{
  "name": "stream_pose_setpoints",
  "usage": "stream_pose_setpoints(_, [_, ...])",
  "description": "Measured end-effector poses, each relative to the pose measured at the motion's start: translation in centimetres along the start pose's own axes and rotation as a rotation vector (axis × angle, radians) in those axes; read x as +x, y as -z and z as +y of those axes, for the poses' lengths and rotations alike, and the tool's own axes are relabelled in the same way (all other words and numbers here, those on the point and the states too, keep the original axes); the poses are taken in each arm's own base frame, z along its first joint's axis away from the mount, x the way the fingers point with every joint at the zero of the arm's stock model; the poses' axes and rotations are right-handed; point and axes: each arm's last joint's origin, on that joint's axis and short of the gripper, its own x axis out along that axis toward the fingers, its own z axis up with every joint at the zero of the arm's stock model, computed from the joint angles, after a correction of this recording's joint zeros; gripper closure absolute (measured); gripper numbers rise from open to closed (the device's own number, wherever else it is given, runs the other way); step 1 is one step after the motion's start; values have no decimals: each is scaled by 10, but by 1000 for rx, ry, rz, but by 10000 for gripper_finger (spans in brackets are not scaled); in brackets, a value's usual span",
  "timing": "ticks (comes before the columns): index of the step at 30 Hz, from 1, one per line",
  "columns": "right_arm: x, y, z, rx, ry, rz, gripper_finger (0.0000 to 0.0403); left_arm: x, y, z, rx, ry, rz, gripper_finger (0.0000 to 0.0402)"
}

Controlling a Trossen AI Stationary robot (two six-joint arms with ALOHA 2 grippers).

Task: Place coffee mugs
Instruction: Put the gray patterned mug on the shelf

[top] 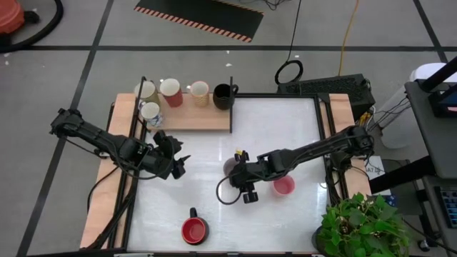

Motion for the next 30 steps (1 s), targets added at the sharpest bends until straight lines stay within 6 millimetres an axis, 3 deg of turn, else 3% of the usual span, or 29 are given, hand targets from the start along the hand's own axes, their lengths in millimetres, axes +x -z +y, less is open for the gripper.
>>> stream_pose_setpoints(7, [3,2,1,-13,1,7,251,0,0,0,5,-3,-2,117])
stream_pose_setpoints(16, [17,25,-13,58,21,99,274,0,0,0,6,-5,-3,117])
stream_pose_setpoints(30, [19,27,-23,90,-41,107,319,0,0,0,19,-4,-4,117])
